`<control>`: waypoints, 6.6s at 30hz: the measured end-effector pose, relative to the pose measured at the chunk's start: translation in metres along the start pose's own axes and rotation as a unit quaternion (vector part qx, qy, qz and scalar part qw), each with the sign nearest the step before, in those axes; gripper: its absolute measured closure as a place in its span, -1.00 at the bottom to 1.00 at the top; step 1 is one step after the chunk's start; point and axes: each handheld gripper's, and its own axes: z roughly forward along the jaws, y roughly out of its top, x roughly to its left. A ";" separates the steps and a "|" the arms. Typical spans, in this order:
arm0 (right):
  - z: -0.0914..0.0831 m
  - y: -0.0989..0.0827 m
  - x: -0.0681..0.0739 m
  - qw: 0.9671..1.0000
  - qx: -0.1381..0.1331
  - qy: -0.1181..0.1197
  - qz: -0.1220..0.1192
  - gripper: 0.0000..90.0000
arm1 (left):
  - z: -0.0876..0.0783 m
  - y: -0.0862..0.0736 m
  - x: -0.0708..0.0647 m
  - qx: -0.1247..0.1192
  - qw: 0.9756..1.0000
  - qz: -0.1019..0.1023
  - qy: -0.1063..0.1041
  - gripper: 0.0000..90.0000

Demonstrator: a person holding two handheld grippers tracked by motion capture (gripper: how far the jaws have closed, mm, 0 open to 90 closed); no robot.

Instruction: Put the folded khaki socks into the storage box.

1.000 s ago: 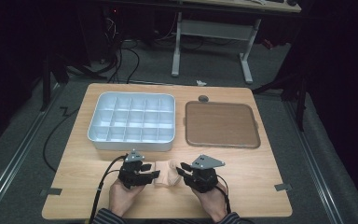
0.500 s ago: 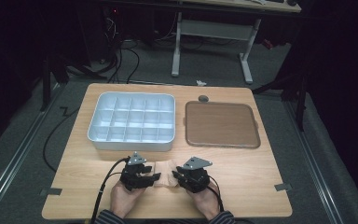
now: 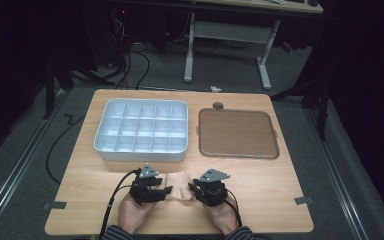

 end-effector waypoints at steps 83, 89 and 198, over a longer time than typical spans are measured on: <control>0.018 0.016 0.018 0.999 0.018 0.037 -0.009 0.87 | 0.008 0.012 0.018 -0.018 0.991 -0.104 -0.086 0.85; 0.017 0.025 0.016 0.999 0.013 0.035 -0.001 0.96 | 0.005 0.013 0.017 -0.013 0.990 -0.106 -0.089 0.85; -0.010 0.017 0.010 0.998 0.005 0.054 -0.015 0.66 | 0.011 0.023 0.006 -0.030 0.988 -0.106 -0.112 0.41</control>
